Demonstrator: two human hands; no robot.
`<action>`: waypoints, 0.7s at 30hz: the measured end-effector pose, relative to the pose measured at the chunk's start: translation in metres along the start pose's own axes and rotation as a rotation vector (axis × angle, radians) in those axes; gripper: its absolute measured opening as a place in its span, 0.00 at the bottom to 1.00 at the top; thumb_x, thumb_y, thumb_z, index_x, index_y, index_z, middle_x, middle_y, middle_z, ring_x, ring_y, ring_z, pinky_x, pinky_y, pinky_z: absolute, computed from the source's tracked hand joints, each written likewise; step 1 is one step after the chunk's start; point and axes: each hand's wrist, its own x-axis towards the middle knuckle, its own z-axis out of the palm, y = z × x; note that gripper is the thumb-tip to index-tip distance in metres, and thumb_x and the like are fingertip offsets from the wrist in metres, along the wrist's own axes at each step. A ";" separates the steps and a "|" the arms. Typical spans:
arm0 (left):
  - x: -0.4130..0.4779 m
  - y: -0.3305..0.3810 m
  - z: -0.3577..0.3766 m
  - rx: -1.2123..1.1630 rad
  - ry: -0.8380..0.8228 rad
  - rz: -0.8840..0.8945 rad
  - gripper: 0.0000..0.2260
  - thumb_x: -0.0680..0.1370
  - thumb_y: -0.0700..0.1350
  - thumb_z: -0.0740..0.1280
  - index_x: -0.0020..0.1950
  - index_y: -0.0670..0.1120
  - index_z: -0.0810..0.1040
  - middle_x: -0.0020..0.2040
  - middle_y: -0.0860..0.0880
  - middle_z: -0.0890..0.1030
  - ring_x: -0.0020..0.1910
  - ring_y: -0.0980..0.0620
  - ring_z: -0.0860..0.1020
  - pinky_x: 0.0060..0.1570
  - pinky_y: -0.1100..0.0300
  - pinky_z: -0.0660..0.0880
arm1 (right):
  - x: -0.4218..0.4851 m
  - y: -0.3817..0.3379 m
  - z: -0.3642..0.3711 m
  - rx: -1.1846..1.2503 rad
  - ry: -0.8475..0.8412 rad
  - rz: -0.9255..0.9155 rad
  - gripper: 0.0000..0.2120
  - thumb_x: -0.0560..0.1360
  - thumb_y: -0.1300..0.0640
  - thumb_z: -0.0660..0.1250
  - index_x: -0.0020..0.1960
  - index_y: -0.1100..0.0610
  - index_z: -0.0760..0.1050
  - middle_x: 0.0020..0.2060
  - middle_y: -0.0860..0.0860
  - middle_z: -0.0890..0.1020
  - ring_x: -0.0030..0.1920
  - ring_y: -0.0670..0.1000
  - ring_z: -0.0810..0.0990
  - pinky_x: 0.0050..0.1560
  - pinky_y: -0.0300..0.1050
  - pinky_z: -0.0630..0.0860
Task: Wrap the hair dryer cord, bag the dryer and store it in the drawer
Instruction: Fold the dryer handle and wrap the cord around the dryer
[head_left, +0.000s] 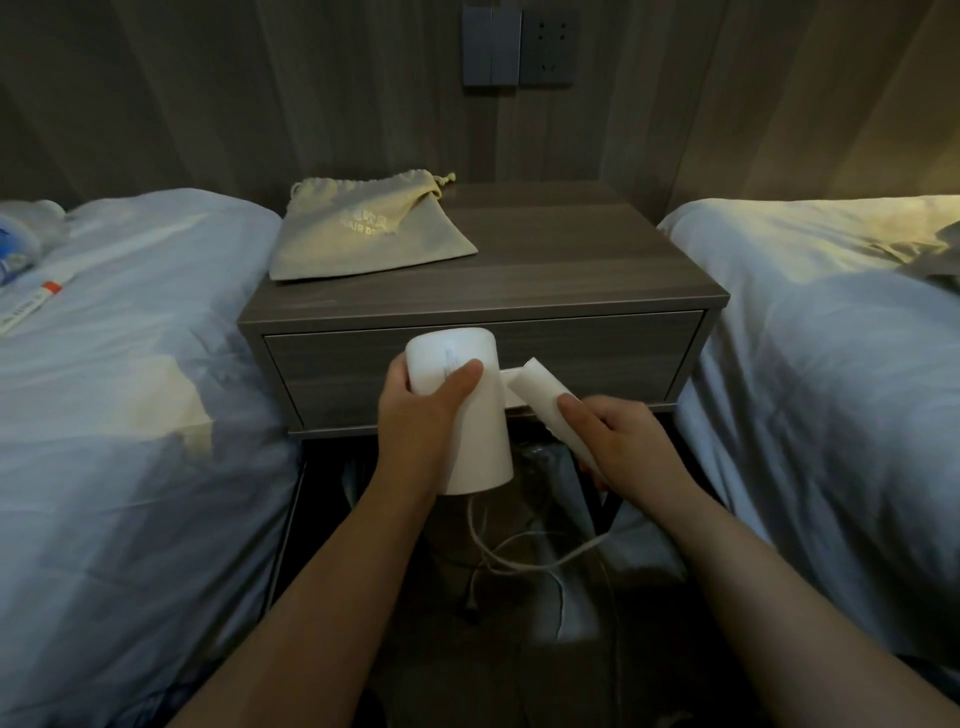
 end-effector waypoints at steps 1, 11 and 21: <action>0.000 -0.001 0.000 -0.001 0.000 -0.002 0.25 0.73 0.48 0.69 0.68 0.51 0.64 0.53 0.51 0.73 0.44 0.56 0.74 0.34 0.60 0.70 | -0.001 0.000 0.001 -0.003 0.016 0.016 0.15 0.76 0.44 0.58 0.35 0.49 0.73 0.32 0.49 0.77 0.32 0.47 0.77 0.33 0.44 0.74; 0.002 -0.013 0.012 -0.065 -0.071 -0.240 0.36 0.70 0.54 0.70 0.72 0.57 0.53 0.65 0.46 0.70 0.57 0.43 0.75 0.55 0.41 0.75 | -0.003 -0.005 0.026 0.205 0.106 0.209 0.19 0.78 0.43 0.55 0.37 0.55 0.74 0.33 0.52 0.77 0.35 0.51 0.76 0.35 0.43 0.73; 0.017 -0.015 -0.015 0.955 -0.689 0.393 0.38 0.65 0.55 0.76 0.71 0.56 0.63 0.71 0.53 0.66 0.68 0.53 0.65 0.68 0.50 0.66 | 0.005 0.014 -0.037 -0.490 -0.088 -0.077 0.15 0.73 0.39 0.60 0.36 0.47 0.72 0.33 0.48 0.77 0.38 0.50 0.77 0.37 0.48 0.71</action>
